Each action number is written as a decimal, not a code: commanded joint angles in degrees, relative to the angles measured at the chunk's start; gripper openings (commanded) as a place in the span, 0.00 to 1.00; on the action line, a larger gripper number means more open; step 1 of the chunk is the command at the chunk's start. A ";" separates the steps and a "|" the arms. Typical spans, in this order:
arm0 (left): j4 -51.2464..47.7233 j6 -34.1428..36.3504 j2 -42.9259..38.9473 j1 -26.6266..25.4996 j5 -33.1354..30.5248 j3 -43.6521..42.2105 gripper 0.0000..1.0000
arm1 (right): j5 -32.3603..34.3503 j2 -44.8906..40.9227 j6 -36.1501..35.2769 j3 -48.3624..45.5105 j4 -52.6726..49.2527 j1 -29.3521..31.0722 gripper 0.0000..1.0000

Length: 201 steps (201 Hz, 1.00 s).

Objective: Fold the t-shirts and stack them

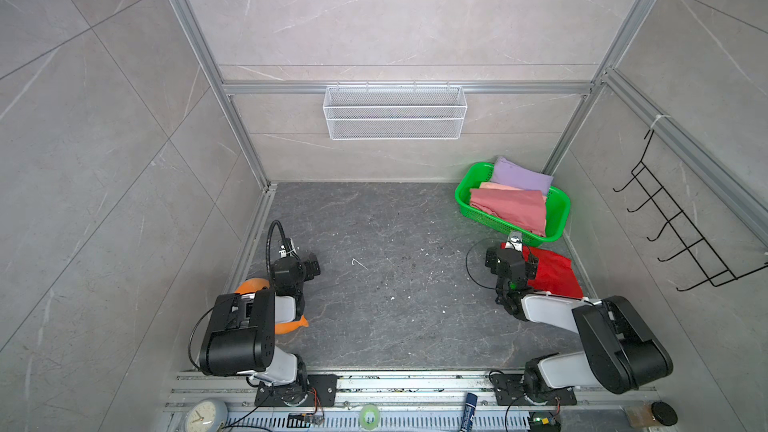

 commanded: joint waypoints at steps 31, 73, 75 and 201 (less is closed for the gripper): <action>3.28 1.55 -0.26 -0.06 0.68 1.36 1.00 | -13.88 1.91 -1.67 2.41 1.93 -3.89 1.00; 3.34 1.61 -0.26 -0.11 0.65 1.38 1.00 | -20.12 1.88 -1.71 1.12 4.10 -5.54 1.00; 3.34 1.63 -0.26 -0.07 0.62 1.42 1.00 | -20.72 1.92 -1.88 0.76 4.79 -5.69 1.00; 2.80 1.90 -0.17 -0.90 -1.14 1.73 1.00 | -21.41 3.57 -2.38 -2.64 12.29 -6.46 1.00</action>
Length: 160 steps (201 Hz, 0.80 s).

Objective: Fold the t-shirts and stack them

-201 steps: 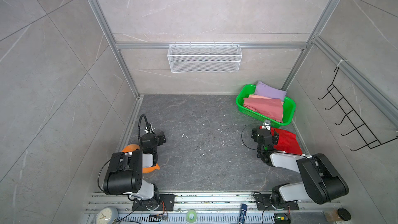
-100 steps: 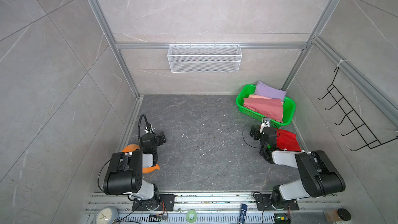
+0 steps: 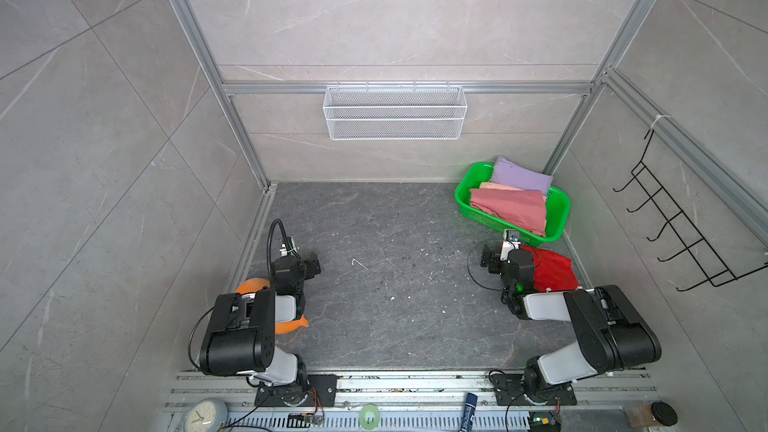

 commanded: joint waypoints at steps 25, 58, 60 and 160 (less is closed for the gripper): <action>2.87 1.37 -0.26 -0.38 -0.63 1.01 1.00 | -0.47 -0.48 -0.34 -0.37 1.49 -0.19 0.99; 2.83 1.37 -0.26 -0.32 -0.63 1.02 1.00 | -0.42 -0.44 -0.36 -0.36 1.48 -0.15 1.00; 2.88 1.37 -0.26 -0.35 -0.63 0.98 1.00 | -0.42 -0.43 -0.35 -0.37 1.45 -0.13 1.00; 2.73 1.36 -0.17 -0.39 -0.65 1.12 1.00 | -0.86 -0.08 0.09 0.16 0.91 -0.34 0.99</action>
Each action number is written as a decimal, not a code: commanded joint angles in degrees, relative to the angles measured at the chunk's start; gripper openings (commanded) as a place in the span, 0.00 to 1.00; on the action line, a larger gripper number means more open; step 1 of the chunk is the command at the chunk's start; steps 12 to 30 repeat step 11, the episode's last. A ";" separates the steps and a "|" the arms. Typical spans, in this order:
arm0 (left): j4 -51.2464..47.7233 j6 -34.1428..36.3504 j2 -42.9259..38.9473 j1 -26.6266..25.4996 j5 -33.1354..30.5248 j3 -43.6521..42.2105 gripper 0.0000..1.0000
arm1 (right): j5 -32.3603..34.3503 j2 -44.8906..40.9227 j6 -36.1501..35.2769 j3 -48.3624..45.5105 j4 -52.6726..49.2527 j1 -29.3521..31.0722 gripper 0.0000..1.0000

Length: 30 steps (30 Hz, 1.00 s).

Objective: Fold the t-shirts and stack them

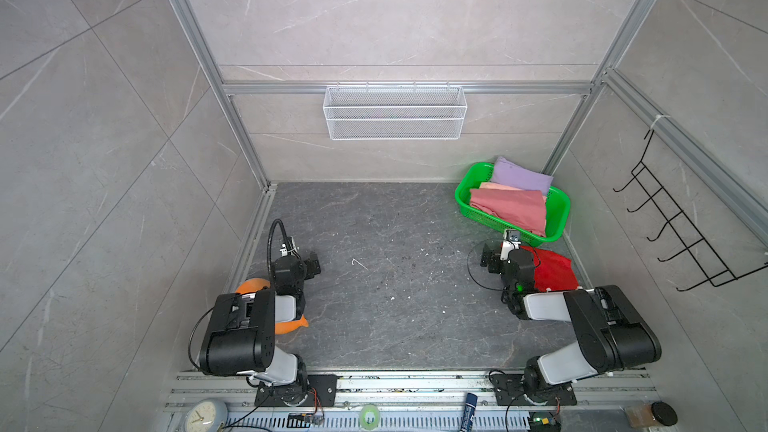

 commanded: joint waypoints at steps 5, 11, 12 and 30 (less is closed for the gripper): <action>2.74 1.07 -0.17 -0.36 -0.64 1.14 1.00 | -1.03 -0.16 0.17 0.15 0.63 -0.41 1.00; 2.92 1.07 -0.34 -0.38 -0.64 0.94 1.00 | -0.96 -0.43 -0.22 -0.28 1.06 -0.50 1.00; 2.92 1.07 -0.34 -0.38 -0.64 0.94 1.00 | -0.96 -0.43 -0.22 -0.28 1.06 -0.50 1.00; 2.92 1.07 -0.34 -0.38 -0.64 0.94 1.00 | -0.96 -0.43 -0.22 -0.28 1.06 -0.50 1.00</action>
